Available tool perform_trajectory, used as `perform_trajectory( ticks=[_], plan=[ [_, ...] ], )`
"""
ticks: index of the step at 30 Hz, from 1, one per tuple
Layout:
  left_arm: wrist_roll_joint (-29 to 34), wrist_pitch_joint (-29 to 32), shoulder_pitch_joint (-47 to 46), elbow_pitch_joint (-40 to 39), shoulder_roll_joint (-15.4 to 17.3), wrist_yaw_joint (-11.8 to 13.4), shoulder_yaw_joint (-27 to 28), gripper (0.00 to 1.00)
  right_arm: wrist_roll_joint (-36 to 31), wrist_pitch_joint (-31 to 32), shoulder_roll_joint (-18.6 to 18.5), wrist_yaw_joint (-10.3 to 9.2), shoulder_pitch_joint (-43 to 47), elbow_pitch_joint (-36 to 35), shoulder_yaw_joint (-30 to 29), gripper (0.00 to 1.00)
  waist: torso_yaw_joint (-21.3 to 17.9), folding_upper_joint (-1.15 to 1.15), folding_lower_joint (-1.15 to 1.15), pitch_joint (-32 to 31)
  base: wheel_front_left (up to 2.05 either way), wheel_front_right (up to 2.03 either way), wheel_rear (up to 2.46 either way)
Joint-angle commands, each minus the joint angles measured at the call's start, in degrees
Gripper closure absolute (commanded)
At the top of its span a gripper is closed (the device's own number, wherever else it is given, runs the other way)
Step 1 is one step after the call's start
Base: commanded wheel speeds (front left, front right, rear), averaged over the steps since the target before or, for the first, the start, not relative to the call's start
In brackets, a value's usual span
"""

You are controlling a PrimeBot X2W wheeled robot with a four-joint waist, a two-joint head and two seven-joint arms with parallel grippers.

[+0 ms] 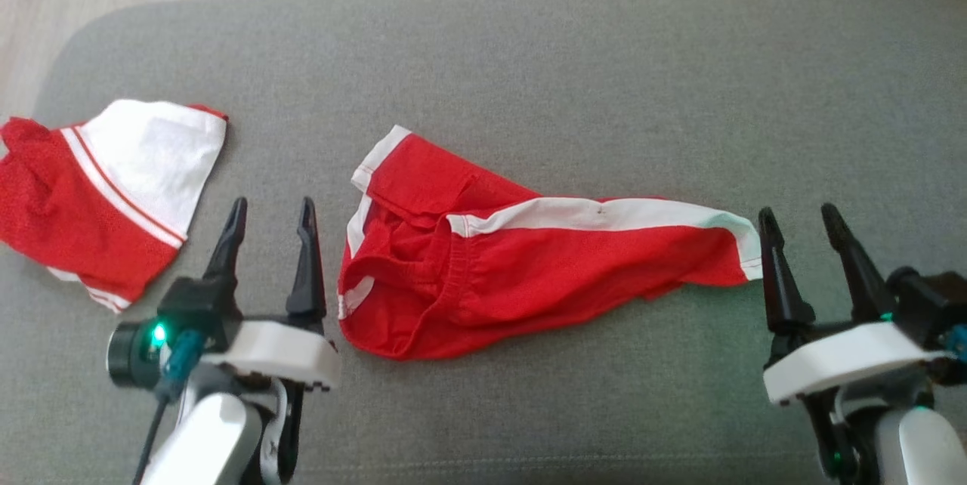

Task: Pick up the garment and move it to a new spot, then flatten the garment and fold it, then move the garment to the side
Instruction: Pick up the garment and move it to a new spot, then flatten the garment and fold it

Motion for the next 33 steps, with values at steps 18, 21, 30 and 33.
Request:
perform_trajectory(
  ticks=[18, 21, 30, 33],
  plan=[
    [1.9, -0.5, 0.2, -1.8, 2.9, -0.5, 2.2, 0.0, 1.2, 0.3, -0.3, 0.23, 1.2, -2.7, 1.2, 0.0, -0.5, 0.0, 0.0, -1.5, 0.0, 0.0, 0.0],
    [2.0, -0.5, 0.0, -1.6, 2.9, -0.5, 2.1, 0.0, 1.2, 0.4, -0.3, 0.23, 1.1, -2.9, 1.2, 0.0, -0.4, 0.0, 0.0, -1.4, 0.0, 0.0, 0.0],
    [3.2, 0.8, -3.0, -1.9, 2.4, -2.2, -0.5, 0.0, 1.1, 0.6, -0.3, 0.23, 0.5, -3.2, 1.2, 0.0, -0.3, 0.0, 0.0, 0.0, 0.0, 0.0, 0.0],
    [3.8, 3.7, -6.5, -1.6, 1.0, -4.6, -3.5, 0.0, 1.0, 0.6, -0.3, 0.23, -0.2, -3.4, 1.6, 0.0, -0.7, 0.0, 0.0, 1.4, 0.0, 0.0, 0.0]
  ],
)
